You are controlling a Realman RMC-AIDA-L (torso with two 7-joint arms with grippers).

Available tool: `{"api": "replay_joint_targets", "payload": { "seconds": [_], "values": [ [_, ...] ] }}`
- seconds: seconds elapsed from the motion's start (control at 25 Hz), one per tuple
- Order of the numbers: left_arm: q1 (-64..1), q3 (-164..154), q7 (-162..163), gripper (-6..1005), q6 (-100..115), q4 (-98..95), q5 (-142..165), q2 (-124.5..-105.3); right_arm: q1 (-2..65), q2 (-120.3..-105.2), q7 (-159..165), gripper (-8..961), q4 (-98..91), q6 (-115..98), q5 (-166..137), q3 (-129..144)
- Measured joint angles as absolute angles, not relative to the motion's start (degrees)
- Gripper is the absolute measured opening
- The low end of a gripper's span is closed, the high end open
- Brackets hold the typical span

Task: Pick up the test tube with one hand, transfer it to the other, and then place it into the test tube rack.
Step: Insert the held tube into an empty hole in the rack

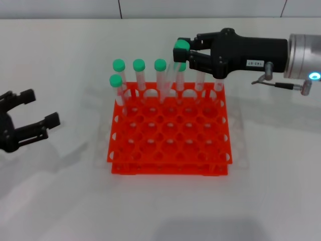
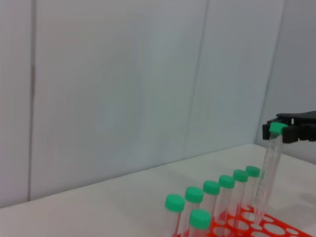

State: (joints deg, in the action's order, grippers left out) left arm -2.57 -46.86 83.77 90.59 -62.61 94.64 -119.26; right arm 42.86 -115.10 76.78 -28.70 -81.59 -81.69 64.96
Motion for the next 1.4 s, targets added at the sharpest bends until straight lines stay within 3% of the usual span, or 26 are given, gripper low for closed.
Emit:
{"api": "replay_joint_targets", "payload": {
  "seconds": [0.72,1.4],
  "values": [
    [-0.83,-37.79,76.84,888,94.22,-54.17,97.70,-119.12,50.31,-115.23,77.53,254,-28.92,-74.66,-82.18,72.07],
    [-4.60,-36.38,76.75,889,94.01,-50.82,102.40,-118.91,53.01,-115.86,79.38,256,-28.64,-68.37,-82.19,77.50]
  ]
}}
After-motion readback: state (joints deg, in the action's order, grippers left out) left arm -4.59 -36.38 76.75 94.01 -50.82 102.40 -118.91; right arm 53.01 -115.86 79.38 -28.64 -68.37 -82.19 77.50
